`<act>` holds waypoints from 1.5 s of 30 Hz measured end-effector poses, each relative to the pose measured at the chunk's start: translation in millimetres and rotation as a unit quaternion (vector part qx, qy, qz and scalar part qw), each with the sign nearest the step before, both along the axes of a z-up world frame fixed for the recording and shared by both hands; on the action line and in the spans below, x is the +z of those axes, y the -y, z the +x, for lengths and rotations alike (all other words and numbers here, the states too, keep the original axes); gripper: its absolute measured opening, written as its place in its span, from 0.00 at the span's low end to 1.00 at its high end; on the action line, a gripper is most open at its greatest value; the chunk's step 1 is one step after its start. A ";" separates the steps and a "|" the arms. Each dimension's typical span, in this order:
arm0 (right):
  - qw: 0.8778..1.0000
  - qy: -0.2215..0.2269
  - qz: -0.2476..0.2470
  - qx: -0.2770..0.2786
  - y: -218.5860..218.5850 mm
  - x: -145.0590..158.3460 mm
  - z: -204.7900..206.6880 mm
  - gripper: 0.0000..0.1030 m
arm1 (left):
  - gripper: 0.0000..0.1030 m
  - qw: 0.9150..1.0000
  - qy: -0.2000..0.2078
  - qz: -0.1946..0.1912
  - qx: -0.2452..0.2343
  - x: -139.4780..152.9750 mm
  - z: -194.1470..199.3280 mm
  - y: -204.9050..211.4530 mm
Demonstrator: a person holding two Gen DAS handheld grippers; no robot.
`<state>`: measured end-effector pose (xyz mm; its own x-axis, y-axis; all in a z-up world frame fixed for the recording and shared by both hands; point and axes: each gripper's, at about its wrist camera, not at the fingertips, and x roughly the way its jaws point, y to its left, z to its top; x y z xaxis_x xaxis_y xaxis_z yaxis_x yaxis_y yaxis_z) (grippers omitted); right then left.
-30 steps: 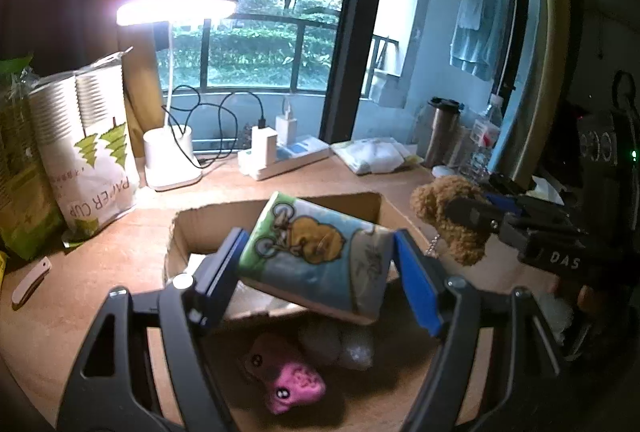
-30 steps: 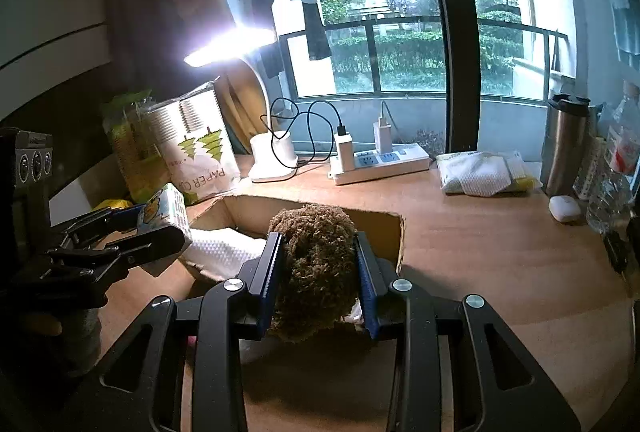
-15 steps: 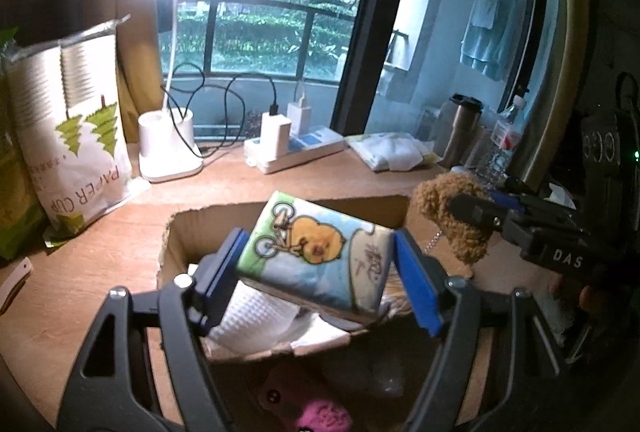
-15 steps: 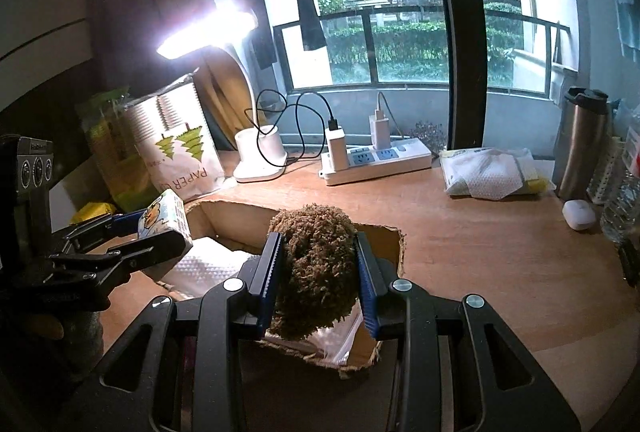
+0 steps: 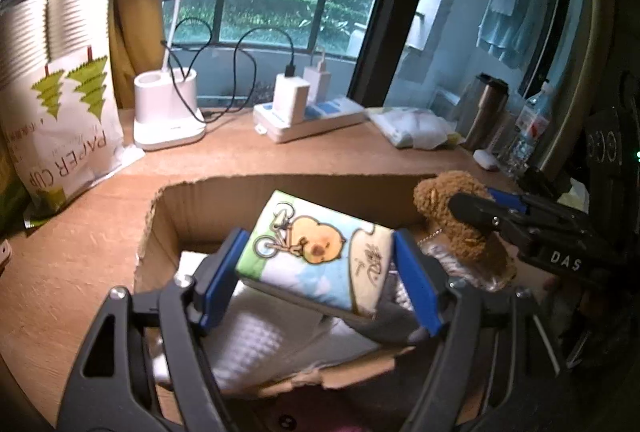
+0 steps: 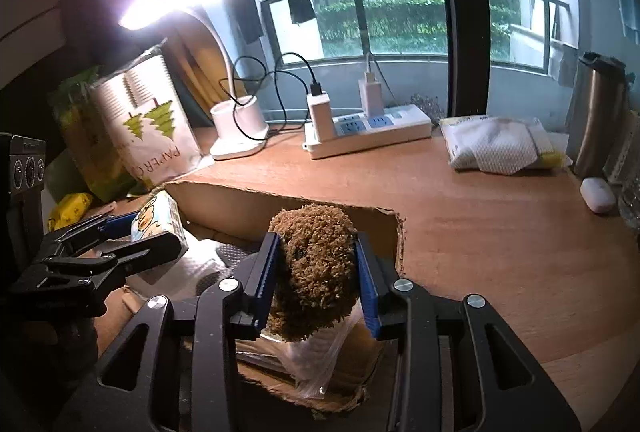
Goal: Organize soft objects
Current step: 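Lower the printed cushion into the box with the left tool while the right tool lowers the brown plush in, then open both tools and withdraw them toward the pink plush and bubble wrap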
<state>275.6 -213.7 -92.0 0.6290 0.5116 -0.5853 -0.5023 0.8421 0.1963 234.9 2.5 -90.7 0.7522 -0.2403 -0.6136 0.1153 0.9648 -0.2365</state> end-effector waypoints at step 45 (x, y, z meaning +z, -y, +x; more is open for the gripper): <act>0.999 0.005 -0.037 0.020 -32.5 12.3 -103.5 0.52 | 0.90 0.999 0.025 -0.029 0.018 11.1 -110.0 -34.2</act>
